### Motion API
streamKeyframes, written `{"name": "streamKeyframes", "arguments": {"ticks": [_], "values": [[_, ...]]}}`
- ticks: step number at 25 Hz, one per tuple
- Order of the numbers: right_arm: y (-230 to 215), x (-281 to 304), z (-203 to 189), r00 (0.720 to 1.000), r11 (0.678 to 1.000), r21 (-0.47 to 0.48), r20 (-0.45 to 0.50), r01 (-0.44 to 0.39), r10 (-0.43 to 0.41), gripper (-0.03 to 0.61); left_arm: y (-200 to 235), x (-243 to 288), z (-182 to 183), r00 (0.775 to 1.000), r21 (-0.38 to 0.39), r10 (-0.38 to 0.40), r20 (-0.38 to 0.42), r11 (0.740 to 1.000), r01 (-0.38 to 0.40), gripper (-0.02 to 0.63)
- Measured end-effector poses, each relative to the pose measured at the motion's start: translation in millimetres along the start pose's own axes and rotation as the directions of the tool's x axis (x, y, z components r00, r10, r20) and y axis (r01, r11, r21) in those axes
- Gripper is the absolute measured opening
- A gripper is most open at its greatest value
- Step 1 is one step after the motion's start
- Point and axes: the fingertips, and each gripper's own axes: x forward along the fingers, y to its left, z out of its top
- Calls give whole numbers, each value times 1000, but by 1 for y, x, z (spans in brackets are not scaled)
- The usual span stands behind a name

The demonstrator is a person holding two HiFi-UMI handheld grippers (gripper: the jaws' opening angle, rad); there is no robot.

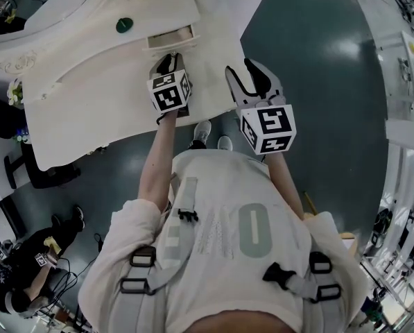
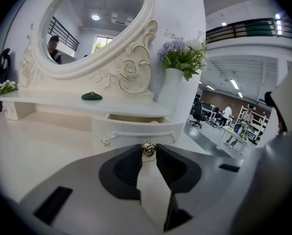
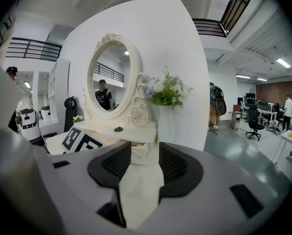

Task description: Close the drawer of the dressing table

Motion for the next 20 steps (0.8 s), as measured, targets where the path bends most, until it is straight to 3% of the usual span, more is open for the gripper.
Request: {"name": "streamKeyframes", "arguments": {"ticks": [20], "values": [[-9,3,-1,1000,1000,-2,-19,24,-24,175,5,29,13,1000,28,11,-29,1000,-10,100]]}}
